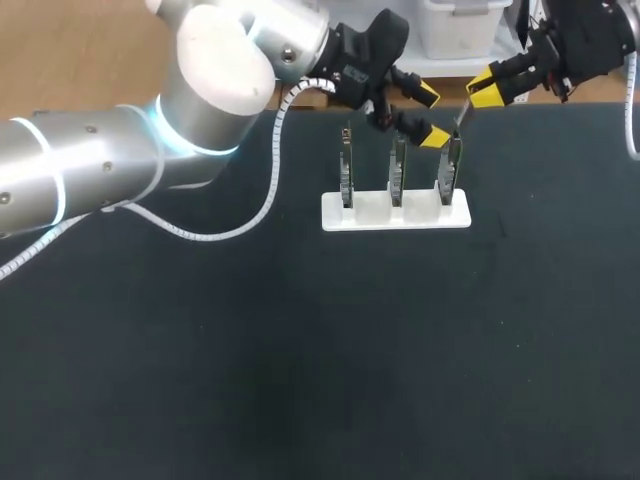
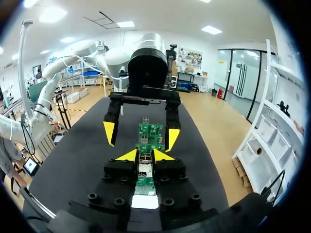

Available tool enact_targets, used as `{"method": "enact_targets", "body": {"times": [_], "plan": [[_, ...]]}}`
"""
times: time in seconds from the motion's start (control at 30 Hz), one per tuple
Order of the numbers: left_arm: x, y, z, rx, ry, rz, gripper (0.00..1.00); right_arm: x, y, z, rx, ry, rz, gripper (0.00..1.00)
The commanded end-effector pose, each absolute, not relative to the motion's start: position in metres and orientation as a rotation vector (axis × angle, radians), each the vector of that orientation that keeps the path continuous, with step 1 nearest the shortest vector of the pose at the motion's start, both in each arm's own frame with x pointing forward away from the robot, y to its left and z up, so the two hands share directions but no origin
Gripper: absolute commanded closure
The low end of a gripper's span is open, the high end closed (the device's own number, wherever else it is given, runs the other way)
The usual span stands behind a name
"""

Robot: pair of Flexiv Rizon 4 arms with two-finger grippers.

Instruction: Pick up the optical module with the left hand, and insert it into the network port with the right hand.

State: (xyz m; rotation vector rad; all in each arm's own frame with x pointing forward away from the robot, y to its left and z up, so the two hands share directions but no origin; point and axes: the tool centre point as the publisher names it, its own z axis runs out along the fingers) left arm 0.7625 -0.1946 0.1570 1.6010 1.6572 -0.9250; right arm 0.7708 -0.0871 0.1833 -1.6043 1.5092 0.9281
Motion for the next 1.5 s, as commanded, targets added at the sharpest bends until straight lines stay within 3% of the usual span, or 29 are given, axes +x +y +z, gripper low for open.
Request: {"method": "enact_targets", "body": {"times": [0.03,1.5], "plan": [[0.765,-0.197,0.157,1.607,1.654,-0.937,0.0,0.767,-0.087,0.184,-1.61,1.51,0.917,1.0],[0.764,-0.198,0.157,1.607,1.648,-0.943,0.0,0.758,-0.072,0.184,-1.798,1.632,0.743,1.0]]}}
